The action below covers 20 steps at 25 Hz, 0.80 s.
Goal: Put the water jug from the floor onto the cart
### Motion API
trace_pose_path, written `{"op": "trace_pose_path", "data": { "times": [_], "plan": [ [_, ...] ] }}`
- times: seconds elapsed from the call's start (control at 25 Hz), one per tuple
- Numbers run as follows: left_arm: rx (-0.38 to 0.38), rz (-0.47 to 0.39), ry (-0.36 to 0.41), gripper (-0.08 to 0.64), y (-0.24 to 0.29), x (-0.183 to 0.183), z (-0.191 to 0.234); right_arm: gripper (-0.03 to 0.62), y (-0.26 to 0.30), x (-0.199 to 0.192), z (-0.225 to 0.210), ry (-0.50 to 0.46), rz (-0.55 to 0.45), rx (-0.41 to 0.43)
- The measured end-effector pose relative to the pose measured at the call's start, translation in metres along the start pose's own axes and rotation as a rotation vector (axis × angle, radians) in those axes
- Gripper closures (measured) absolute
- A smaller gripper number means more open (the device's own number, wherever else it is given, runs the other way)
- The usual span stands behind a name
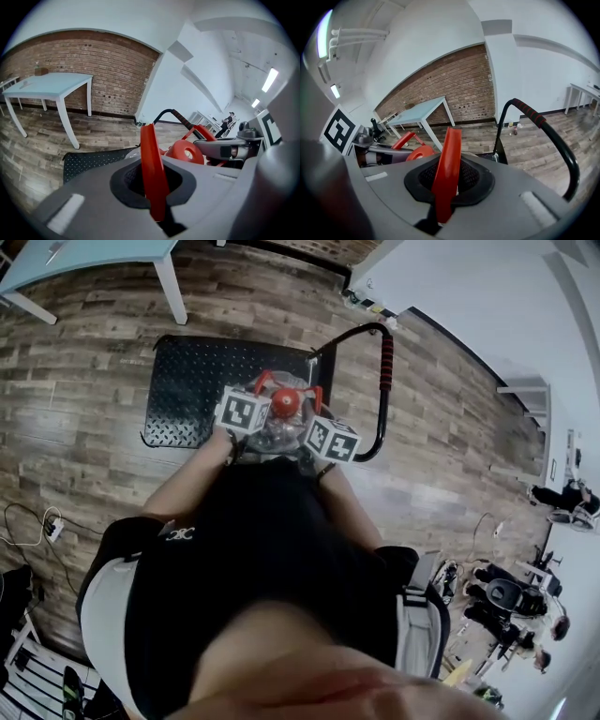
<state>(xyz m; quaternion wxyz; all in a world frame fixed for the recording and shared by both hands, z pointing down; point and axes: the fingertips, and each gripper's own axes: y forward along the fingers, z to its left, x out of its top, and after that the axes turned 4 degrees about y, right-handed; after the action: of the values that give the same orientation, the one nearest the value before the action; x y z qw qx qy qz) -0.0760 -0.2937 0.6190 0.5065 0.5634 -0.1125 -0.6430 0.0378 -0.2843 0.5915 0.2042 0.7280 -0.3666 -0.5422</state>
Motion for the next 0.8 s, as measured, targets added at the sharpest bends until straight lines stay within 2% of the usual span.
{"op": "trace_pose_path", "data": {
  "times": [0.4,0.8],
  "plan": [
    [0.066,0.084,-0.050,0.558,0.033,-0.011,0.003,0.549,0.031,-0.014,-0.034,0.043,0.111,0.044],
    [0.108,0.149,-0.066,0.558,0.093,-0.020,0.026,0.549,0.088,-0.026,-0.069,0.081,0.172,0.059]
  ]
}}
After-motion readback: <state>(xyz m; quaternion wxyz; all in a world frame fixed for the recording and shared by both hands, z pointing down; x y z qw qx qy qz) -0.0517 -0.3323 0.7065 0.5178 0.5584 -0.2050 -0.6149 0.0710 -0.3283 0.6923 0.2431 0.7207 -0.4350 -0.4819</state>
